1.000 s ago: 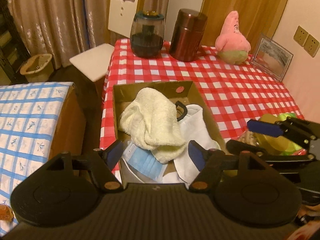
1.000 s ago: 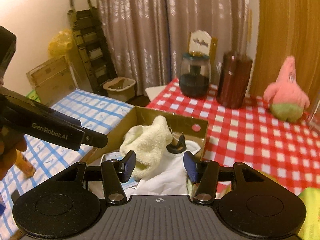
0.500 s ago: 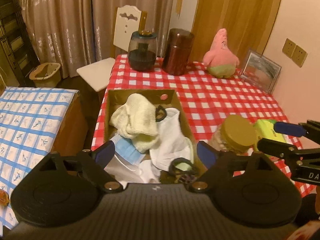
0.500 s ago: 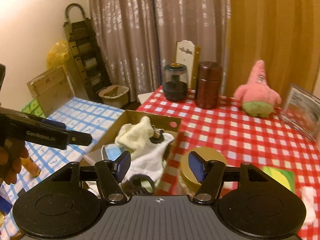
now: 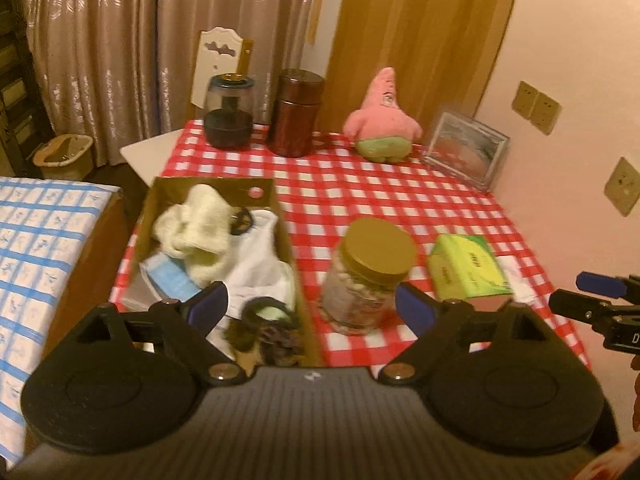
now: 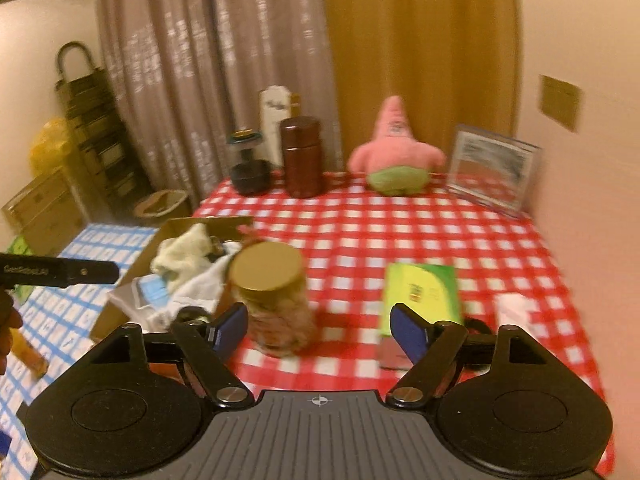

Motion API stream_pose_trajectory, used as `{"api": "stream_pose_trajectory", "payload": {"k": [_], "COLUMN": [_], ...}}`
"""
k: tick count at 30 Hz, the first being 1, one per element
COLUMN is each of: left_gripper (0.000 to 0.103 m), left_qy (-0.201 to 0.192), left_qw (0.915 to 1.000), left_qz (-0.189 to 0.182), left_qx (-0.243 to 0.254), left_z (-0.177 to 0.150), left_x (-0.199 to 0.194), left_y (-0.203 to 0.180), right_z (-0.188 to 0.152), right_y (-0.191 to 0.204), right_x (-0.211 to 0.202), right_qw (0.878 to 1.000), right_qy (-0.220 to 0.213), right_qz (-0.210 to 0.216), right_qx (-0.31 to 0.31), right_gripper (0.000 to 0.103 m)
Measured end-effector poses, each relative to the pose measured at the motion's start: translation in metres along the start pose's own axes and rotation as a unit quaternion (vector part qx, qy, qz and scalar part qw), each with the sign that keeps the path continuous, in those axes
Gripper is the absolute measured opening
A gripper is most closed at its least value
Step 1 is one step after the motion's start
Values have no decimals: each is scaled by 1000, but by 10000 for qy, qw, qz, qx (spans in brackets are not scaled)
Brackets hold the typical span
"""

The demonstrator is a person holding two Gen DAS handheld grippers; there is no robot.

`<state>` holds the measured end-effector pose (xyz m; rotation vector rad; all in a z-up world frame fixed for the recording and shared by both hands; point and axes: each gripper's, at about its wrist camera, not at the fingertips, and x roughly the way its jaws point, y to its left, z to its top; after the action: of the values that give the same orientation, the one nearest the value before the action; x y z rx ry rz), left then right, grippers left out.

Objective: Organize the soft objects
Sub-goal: 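Withdraw both open grippers from the box back over the table, then move the right gripper to the white folded pad while the left gripper approaches the black foam ring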

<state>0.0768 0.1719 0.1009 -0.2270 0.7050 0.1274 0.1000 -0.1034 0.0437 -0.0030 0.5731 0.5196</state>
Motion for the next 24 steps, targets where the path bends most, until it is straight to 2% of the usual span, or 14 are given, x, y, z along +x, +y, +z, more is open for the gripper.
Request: {"api": "stream_pose_trajectory", "payload": {"k": [8, 15, 20, 24], "left_gripper": [90, 90, 90, 90], "left_qy": [-96, -3, 211, 358], "left_qw": [9993, 9961, 9894, 9807], "left_qz": [-248, -519, -782, -1039], "left_qx": [271, 708, 1208, 1615], "left_z": [-5, -7, -14, -19], "left_x": [-1, 14, 33, 52], "left_y": [-54, -103, -141, -169], "right_z": [-13, -26, -38, -44], "right_y": [-53, -98, -134, -158], "right_x": [-43, -58, -62, -61], "right_qw": [9978, 9925, 9885, 9855], "right_qy": [-194, -218, -133, -66], "right_qz": [-535, -1070, -1282, -1423], "right_qx": [342, 539, 794, 921], "right_gripper": [80, 80, 80, 80]}}
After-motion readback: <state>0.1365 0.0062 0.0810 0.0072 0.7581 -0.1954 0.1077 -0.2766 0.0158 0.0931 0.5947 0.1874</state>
